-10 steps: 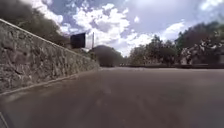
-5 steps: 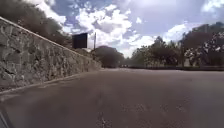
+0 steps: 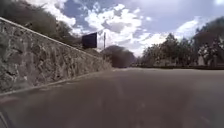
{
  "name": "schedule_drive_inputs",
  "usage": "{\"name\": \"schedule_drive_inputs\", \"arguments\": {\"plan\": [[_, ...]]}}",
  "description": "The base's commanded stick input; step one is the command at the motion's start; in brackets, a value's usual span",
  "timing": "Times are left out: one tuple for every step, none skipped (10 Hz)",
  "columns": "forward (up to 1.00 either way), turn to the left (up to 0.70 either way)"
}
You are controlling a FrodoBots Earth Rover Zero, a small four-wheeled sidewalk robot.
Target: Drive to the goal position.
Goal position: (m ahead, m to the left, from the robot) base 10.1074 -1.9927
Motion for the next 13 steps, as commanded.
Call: {"name": "schedule_drive_inputs", "arguments": {"plan": [[0.70, 0.00], [0.70, 0.00], [0.70, 0.00], [0.70, 0.00], [0.70, 0.00], [0.70, 0.00], [0.70, 0.00], [0.70, 0.00], [0.70, 0.00], [0.70, 0.00], [0.70, 0.00], [0.70, 0.00], [0.70, 0.00]]}}
